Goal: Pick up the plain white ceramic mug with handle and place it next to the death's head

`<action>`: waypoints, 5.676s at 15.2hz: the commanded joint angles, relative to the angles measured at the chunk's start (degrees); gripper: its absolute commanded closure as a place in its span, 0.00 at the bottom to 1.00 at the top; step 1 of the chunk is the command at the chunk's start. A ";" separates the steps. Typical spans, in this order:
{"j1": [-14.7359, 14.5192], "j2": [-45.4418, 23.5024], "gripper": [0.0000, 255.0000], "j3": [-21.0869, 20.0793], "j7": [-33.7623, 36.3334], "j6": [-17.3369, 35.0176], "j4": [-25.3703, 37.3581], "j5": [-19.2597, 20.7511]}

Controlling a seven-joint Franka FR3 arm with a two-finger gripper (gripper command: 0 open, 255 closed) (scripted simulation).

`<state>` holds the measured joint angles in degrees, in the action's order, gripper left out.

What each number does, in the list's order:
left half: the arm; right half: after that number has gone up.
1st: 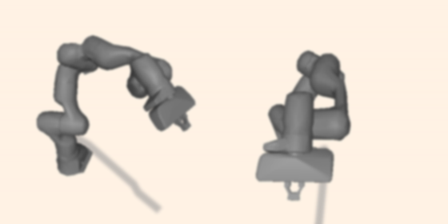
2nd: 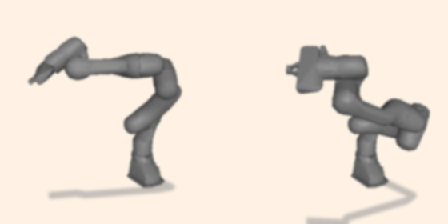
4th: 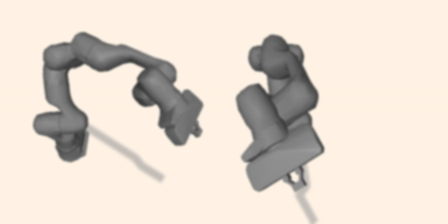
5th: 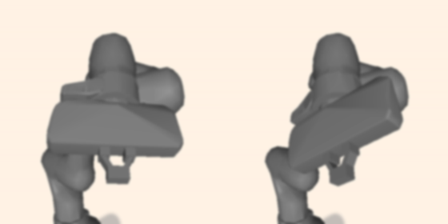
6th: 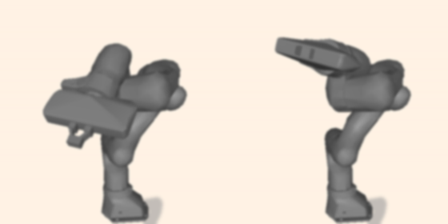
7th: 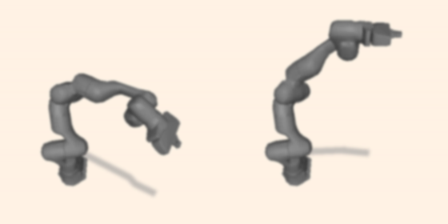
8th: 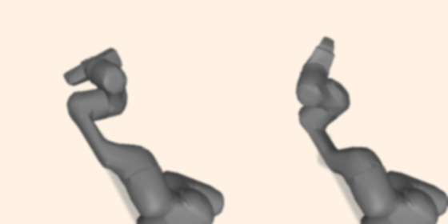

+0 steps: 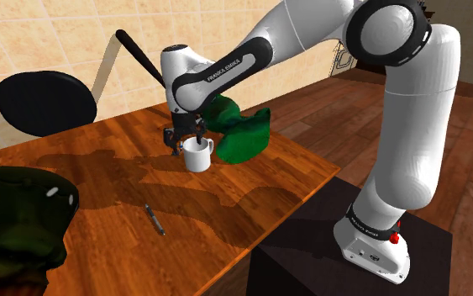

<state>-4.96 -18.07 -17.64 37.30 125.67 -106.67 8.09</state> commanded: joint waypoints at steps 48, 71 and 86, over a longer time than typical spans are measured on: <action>0.40 5.52 1.00 -0.86 -2.06 -16.93 11.77 -2.65; -0.82 3.47 1.00 -1.27 -2.36 -35.56 32.38 -2.16; -7.98 6.02 1.00 -5.30 8.53 -39.52 33.35 -1.80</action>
<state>-12.46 -12.75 -22.58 44.80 85.69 -72.16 6.42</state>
